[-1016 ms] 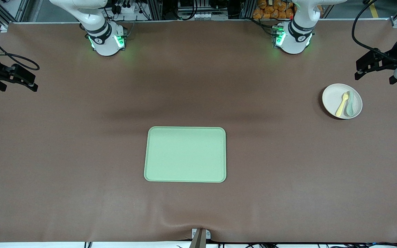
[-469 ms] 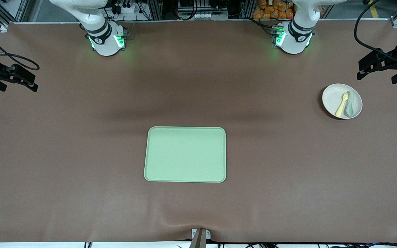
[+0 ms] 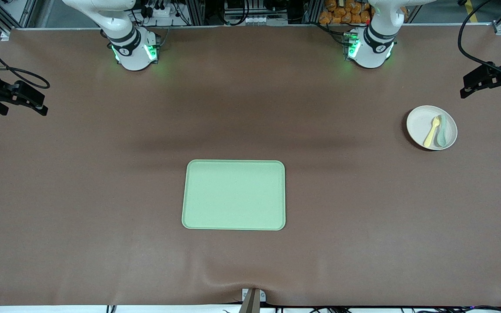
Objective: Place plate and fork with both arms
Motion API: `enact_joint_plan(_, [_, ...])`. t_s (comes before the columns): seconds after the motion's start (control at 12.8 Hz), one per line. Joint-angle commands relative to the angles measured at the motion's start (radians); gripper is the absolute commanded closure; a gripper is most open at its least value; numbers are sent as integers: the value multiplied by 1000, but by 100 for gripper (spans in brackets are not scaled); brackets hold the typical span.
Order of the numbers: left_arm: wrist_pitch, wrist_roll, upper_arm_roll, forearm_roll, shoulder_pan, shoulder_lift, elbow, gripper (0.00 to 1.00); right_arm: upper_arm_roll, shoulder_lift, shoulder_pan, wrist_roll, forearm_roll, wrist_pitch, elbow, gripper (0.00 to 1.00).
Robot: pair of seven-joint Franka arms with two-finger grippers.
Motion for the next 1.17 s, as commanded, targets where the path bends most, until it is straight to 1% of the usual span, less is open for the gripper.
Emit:
enact_joint_plan(0.0, [-9, -9, -8, 5, 39, 2, -44, 0, 17, 5, -26, -14, 5, -9, 13, 0])
enact_joint_plan(0.16, [-9, -6, -6, 5, 66, 9, -88, 0, 17, 5, -26, -12, 5, -9, 13, 0])
enact_joint_plan(0.31, [-7, -4, -6, 5, 114, 41, -113, 0, 17, 5, -26, -14, 5, -9, 13, 0])
enact_joint_plan(0.47, [-6, -4, -8, 20, 151, 83, -116, 0, 17, 5, -26, -12, 5, -9, 13, 0])
enact_joint_plan(0.7, [14, 13, -8, 100, 160, 140, -116, 0, 17, 5, -26, -12, 5, -9, 13, 0])
enact_joint_plan(0.86, [31, 28, -9, 108, 190, 172, -128, 0, 17, 5, -26, -14, 5, -11, 13, 0])
enact_joint_plan(1.09, [152, 97, -9, 108, 238, 160, -248, 0, 17, 5, -26, -14, 5, -11, 13, 0])
